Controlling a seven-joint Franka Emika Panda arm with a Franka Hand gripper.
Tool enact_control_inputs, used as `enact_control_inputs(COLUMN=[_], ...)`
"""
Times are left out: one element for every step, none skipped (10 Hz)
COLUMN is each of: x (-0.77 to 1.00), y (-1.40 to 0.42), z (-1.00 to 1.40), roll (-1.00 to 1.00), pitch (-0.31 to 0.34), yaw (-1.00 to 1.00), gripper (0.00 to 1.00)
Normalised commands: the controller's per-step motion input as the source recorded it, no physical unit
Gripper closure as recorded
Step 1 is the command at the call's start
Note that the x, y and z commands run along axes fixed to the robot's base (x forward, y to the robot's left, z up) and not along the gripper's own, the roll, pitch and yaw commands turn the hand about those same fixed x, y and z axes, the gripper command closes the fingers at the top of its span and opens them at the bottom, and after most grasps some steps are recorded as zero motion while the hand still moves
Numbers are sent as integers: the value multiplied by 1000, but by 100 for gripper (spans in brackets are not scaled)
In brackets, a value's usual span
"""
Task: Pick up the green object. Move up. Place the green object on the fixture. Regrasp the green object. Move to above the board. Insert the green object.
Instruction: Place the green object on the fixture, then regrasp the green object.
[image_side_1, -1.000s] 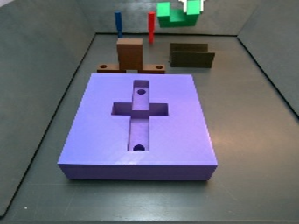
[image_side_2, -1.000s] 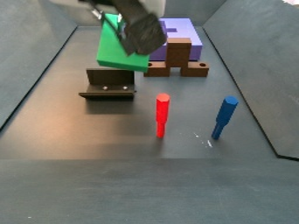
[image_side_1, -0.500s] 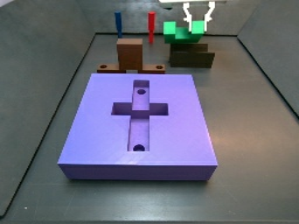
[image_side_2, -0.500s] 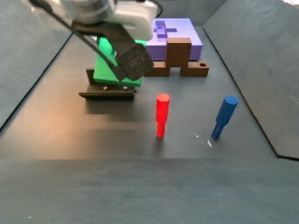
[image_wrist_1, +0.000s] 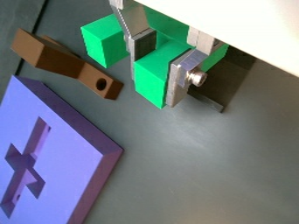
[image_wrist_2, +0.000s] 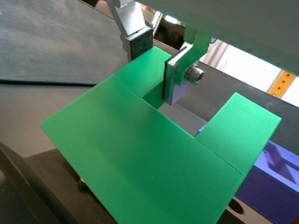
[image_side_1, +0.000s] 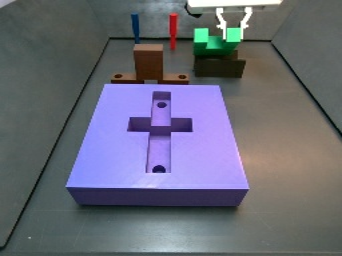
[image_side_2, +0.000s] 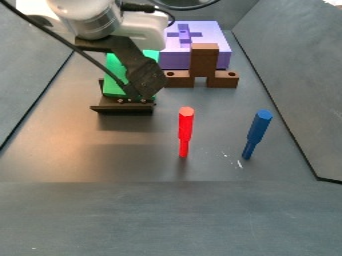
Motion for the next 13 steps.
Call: enact_control_inputs(x=[371, 331, 369, 226, 14, 0, 0, 0, 17, 0, 20, 46, 100], y=[154, 154, 171, 160, 71, 0, 0, 0, -54, -137, -166, -274, -254], z=[-371, -366, -240, -160, -100, 0, 0, 0, 226, 597, 640, 449, 289], roll=[-209, -137, -294, -280, -14, 0, 0, 9, 389, 1000, 1000, 1000, 1000], pitch=[-57, 0, -9, -17, 0, 0, 0, 0, 0, -26, -71, -180, -231], yaw=[-40, 0, -6, -31, -3, 0, 0, 0, 0, 66, 89, 183, 209], gripper=[100, 100, 100, 100, 100, 100, 0, 0, 0, 0, 0, 0, 0])
